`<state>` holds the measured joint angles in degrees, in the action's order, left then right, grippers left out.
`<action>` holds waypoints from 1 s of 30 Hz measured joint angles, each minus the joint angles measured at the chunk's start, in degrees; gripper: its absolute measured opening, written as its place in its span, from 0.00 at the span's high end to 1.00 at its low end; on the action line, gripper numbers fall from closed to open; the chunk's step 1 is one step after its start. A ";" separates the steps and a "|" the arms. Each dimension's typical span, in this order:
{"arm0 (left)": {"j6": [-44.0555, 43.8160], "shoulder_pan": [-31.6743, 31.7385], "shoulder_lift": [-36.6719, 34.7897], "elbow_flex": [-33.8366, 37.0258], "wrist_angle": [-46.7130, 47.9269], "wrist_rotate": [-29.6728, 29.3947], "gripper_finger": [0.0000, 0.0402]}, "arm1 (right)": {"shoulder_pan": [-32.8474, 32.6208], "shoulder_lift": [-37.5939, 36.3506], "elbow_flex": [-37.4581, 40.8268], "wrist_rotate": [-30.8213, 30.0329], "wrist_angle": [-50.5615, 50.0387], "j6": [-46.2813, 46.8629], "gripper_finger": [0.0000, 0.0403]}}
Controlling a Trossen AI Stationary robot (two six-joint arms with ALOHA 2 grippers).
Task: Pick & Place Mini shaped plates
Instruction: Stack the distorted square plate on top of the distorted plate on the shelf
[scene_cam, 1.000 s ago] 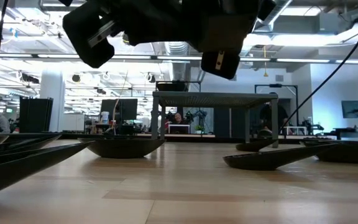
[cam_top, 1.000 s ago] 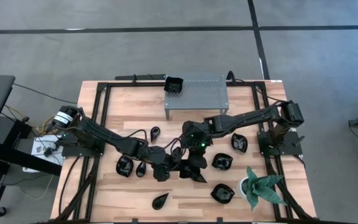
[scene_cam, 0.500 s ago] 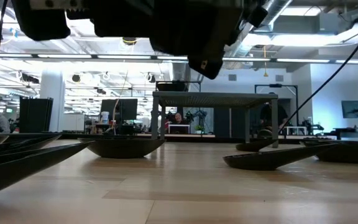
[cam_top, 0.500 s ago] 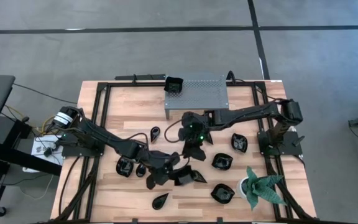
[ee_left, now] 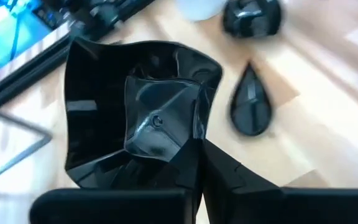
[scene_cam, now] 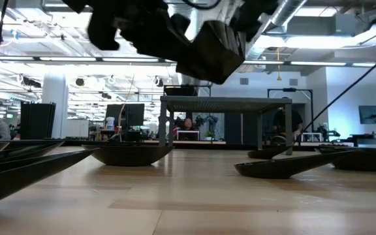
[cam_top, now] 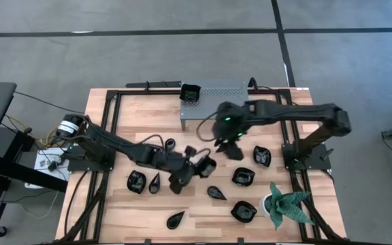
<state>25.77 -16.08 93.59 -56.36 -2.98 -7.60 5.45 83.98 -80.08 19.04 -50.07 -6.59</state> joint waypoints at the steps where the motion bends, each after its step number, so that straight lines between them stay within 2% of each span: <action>1: -0.40 1.12 -0.19 0.00 -0.17 0.00 0.97 | 0.06 -2.18 0.61 -1.56 -0.19 0.00 0.69; 4: -0.58 5.01 -1.75 0.00 0.24 -0.93 0.97 | 0.38 -7.77 3.78 -4.28 1.88 0.00 0.69; 10: 0.41 14.93 -7.84 0.00 -0.02 -1.40 0.97 | 0.78 -16.46 13.97 -4.09 8.09 -2.84 0.69; 14: 4.15 21.58 -12.29 -0.04 -0.50 -1.40 0.98 | 1.66 -19.56 21.95 -4.11 18.01 -2.14 0.69; 21: 7.22 32.89 -15.32 -0.04 -1.51 -1.35 0.98 | 4.23 -18.66 31.23 -4.03 36.56 -7.24 0.69; 25: 6.69 36.96 -14.22 -0.06 -1.55 0.40 0.98 | 6.35 -16.08 31.92 -4.01 39.92 -7.48 0.69; 30: 5.49 38.78 -10.95 -0.04 -1.82 0.57 0.97 | 8.51 -13.22 31.92 -3.94 40.34 -7.48 0.69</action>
<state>31.27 22.69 82.64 -56.40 -4.80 -7.03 13.96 70.75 -48.16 15.10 -9.73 -14.06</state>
